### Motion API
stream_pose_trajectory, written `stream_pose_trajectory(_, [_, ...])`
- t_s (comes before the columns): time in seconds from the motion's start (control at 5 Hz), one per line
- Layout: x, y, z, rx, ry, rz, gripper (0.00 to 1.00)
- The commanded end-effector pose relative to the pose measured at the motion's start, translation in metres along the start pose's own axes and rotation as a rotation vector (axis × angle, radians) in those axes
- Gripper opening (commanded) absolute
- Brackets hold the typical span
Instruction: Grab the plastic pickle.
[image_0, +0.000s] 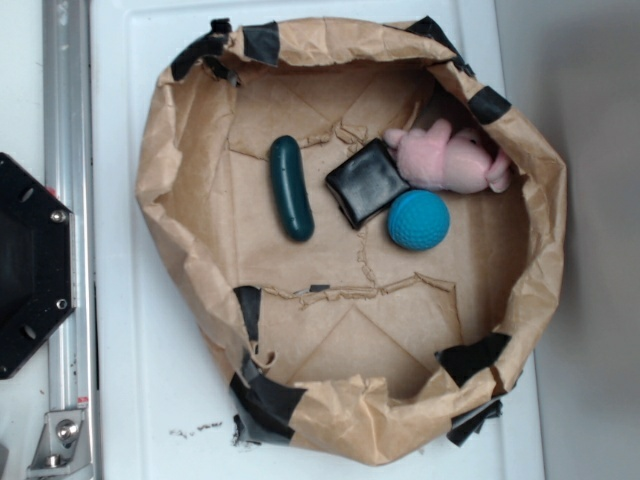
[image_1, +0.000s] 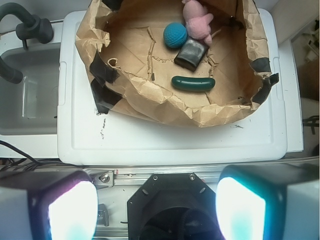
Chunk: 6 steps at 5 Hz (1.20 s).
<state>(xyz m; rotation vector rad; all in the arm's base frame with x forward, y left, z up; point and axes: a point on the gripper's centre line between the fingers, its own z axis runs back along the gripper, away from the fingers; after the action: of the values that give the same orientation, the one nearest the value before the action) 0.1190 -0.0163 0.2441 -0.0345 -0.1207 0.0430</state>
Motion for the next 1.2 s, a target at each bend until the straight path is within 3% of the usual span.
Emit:
stream_pose_trajectory(0.0, [0.0,0.0,0.0,0.0,0.0,0.0,1.0])
stream_pose_trajectory(0.2, [0.043,0.014,-0.017,-0.127,-0.026,-0.081,1.0])
stream_pose_trajectory(0.4, [0.075,0.015,-0.036,-0.096,0.0,-0.225,1.0])
stream_pose_trajectory(0.6, [0.089,0.03,-0.078,-0.076,0.059,-0.35,1.0])
stream_pose_trajectory(0.8, [0.089,0.041,-0.117,-0.064,0.109,-0.389,1.0])
stream_pose_trajectory(1.0, [0.083,0.051,-0.145,-0.058,0.096,-0.383,1.0])
